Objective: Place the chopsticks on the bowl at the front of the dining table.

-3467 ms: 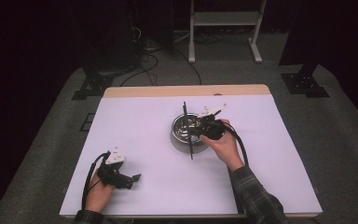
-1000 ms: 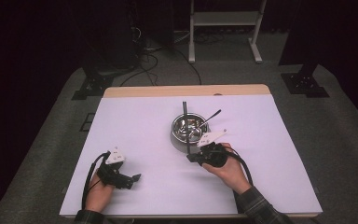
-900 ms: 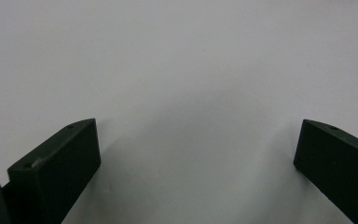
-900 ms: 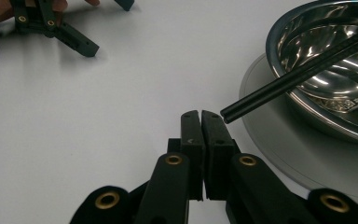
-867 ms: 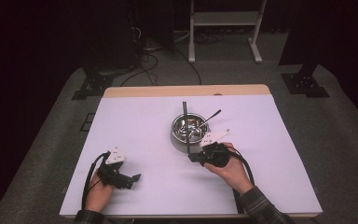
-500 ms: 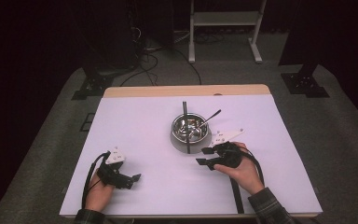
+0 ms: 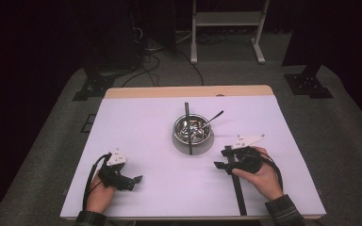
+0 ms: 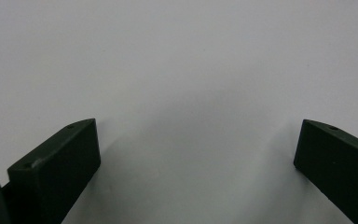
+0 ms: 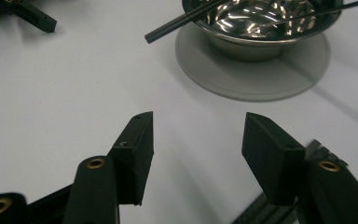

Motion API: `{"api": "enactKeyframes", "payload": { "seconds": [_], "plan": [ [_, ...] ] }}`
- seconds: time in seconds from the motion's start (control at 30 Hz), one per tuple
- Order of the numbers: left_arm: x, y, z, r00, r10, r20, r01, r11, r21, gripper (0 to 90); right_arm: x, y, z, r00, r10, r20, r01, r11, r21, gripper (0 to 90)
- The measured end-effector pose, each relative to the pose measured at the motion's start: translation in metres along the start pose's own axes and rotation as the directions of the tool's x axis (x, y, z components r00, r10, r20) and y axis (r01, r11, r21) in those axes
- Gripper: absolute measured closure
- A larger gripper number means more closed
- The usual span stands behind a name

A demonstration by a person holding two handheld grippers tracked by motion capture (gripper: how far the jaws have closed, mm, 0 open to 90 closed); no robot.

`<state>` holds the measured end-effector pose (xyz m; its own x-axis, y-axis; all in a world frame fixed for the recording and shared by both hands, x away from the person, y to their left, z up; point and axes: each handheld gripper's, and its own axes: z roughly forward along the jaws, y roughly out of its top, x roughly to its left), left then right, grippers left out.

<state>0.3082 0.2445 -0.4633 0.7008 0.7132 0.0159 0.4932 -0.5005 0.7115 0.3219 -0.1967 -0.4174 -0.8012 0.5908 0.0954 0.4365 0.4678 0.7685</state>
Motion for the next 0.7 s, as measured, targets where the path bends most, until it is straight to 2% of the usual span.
{"api": "enactKeyframes", "payload": {
  "seconds": [0.47, 0.7],
  "plan": [
    [0.0, 0.0, 0.0, 1.0, 0.0, 0.0, 0.0, 1.0, 0.0, 0.0, -0.014, -0.03, -0.028, 0.9971, 0.046, 0.06, -0.045, 0.999, -0.016, 41.8],
    [0.0, 0.0, 0.0, 1.0, 0.0, 0.0, 0.0, 1.0, 0.0, 0.0, -0.021, -0.045, -0.042, 0.9922, 0.074, 0.101, -0.072, 0.997, -0.022, 41.4]
  ]
}}
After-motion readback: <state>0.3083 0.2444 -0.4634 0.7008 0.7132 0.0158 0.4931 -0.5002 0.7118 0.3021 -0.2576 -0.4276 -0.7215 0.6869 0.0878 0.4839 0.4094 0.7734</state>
